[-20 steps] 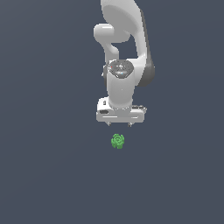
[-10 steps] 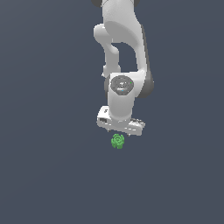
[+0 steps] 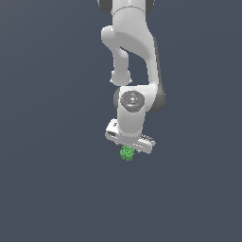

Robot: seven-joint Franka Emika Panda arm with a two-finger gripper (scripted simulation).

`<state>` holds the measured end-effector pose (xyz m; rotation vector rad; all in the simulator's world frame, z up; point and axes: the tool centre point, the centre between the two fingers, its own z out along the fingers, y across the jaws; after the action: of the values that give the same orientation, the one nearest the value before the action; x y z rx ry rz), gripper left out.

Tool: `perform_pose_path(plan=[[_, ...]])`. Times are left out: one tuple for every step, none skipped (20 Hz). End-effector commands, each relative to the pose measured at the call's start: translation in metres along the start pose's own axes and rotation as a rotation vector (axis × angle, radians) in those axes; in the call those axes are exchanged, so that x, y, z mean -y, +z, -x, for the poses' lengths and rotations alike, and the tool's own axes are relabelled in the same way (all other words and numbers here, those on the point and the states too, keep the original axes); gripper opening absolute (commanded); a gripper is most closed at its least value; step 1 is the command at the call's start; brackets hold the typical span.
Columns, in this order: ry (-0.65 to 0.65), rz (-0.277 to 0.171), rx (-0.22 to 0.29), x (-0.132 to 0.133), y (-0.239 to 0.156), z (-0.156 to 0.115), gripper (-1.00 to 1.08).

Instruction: Pick up the object and move it to a goal position.

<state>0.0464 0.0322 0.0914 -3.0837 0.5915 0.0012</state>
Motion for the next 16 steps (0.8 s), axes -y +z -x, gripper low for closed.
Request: perform_pose_path(plan=[[0.01,0.001,-0.001,0.0,0.002,-0.001,1.0],[0.011,0.001,-0.001,0.0,0.002,-0.001,1.0],[0.007,0.001,0.0,0.0,0.001,-0.001,1.0],[0.007,0.001,0.0,0.0,0.002,-0.001,1.0],[0.007,0.001,0.0,0.0,0.003,-0.001,1.0],[0.007,0.001,0.0,0.0,0.005,-0.001,1.0],[0.008,0.001,0.0,0.0,0.007,-0.001,1.0],[0.008,0.001,0.0,0.0,0.011,0.0,1.0],[0.008,0.001,-0.001,0.0,0.015,0.0,1.0],[0.008,0.001,-0.001,0.0,0.019,0.0,1.0],[0.009,0.001,-0.001,0.0,0.025,0.0,1.0],[0.01,0.001,-0.001,0.0,0.031,0.0,1.0],[0.01,0.001,-0.001,0.0,0.036,0.0,1.0],[0.01,0.001,-0.001,0.0,0.041,0.0,1.0],[0.011,0.001,-0.001,-0.001,0.045,0.0,1.0],[0.011,0.001,-0.001,0.0,0.048,0.0,1.0]])
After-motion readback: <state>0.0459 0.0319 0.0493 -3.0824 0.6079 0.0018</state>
